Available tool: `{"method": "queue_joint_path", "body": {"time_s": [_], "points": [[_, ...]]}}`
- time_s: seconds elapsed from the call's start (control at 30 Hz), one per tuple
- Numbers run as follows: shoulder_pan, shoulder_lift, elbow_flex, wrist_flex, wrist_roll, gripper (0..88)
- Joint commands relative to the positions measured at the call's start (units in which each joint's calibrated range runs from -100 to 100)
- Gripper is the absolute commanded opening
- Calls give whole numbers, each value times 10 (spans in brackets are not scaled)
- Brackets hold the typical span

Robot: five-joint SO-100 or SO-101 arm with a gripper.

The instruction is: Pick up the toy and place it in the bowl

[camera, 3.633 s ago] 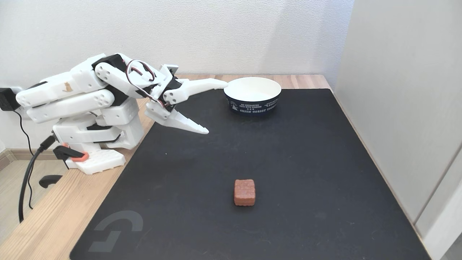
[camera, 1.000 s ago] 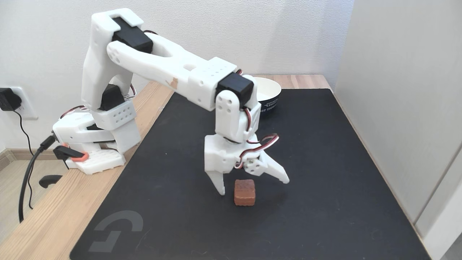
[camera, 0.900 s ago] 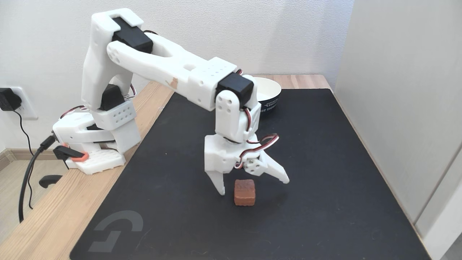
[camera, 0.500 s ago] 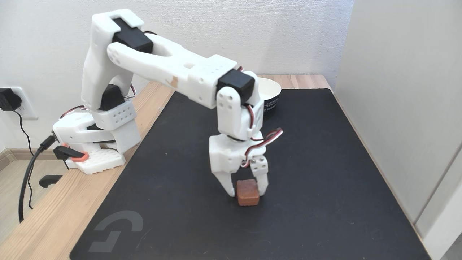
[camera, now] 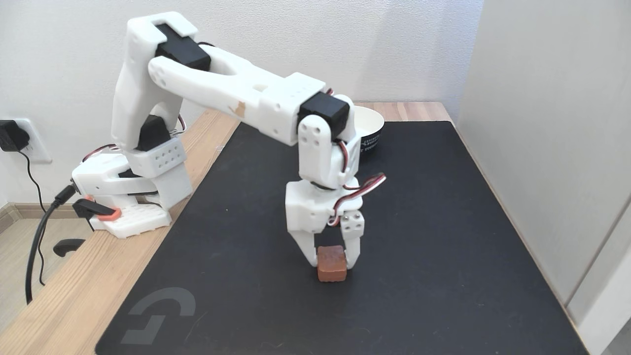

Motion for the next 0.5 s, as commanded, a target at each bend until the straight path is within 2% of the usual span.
{"method": "queue_joint_path", "body": {"time_s": [0.0, 0.2, 0.23, 0.47], "points": [[-47, -85, -2, -29, -24, 22], [-160, -284, 99, -101, -79, 22], [-209, -335, 150, -145, -107, 22], [-410, -458, 387, -366, -230, 22]]}}
